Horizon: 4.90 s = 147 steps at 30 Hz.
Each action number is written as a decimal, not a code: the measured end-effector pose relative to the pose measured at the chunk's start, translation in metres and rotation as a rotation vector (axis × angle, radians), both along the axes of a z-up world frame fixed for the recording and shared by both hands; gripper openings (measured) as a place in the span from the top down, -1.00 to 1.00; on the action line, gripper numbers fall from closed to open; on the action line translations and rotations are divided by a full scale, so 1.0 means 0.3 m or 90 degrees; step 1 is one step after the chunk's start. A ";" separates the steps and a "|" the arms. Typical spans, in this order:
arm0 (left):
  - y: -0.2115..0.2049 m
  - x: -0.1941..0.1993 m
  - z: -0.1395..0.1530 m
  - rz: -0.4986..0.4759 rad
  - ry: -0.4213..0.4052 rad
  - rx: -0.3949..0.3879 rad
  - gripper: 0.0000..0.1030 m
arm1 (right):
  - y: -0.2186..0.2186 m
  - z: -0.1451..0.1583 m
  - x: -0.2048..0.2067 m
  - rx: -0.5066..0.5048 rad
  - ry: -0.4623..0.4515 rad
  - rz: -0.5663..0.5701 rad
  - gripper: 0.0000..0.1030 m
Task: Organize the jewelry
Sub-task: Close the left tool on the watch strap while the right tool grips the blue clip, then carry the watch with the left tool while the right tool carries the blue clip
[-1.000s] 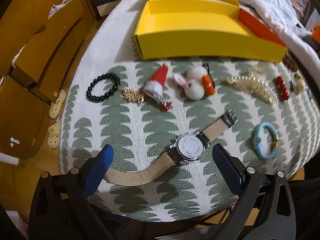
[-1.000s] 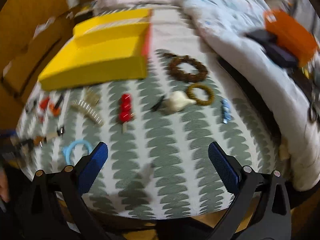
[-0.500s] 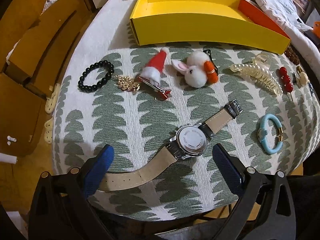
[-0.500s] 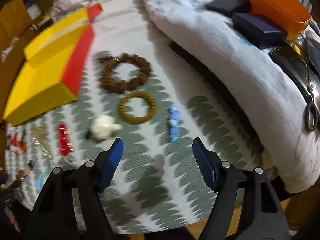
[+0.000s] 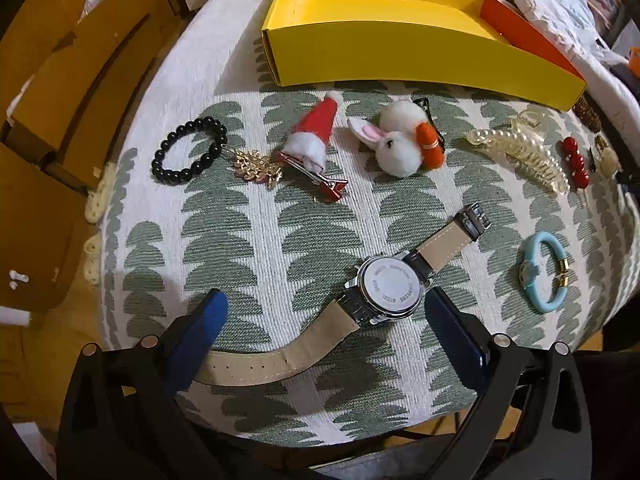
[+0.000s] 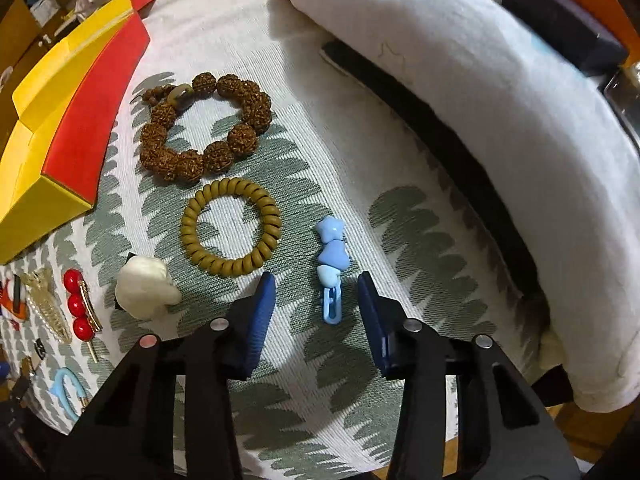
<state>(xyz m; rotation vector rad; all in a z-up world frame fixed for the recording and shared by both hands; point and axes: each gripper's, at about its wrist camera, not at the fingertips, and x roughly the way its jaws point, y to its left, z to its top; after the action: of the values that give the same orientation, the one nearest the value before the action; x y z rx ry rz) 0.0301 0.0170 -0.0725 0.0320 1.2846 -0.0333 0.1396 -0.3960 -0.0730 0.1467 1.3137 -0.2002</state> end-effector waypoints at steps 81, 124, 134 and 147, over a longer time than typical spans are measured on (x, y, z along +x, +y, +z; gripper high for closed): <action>-0.028 0.151 -0.011 -0.091 0.081 -0.190 0.80 | -0.065 0.069 -0.054 0.121 -0.064 -0.049 0.73; -0.067 0.571 0.419 -0.066 -0.015 -0.195 0.80 | 0.575 0.325 0.363 0.196 -0.156 0.192 0.73; -0.052 0.947 0.260 -0.013 0.029 -0.181 0.80 | 0.744 0.214 0.685 0.174 -0.104 0.232 0.73; -0.101 1.129 0.098 -0.009 0.044 -0.171 0.80 | 0.790 0.029 0.856 0.138 -0.065 0.236 0.73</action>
<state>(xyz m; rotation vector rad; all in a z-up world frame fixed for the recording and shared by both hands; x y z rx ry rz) 0.3689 -0.0132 -0.0431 -0.1914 1.3404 -0.2202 0.3965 -0.1591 -0.0644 0.0927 1.2340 0.2625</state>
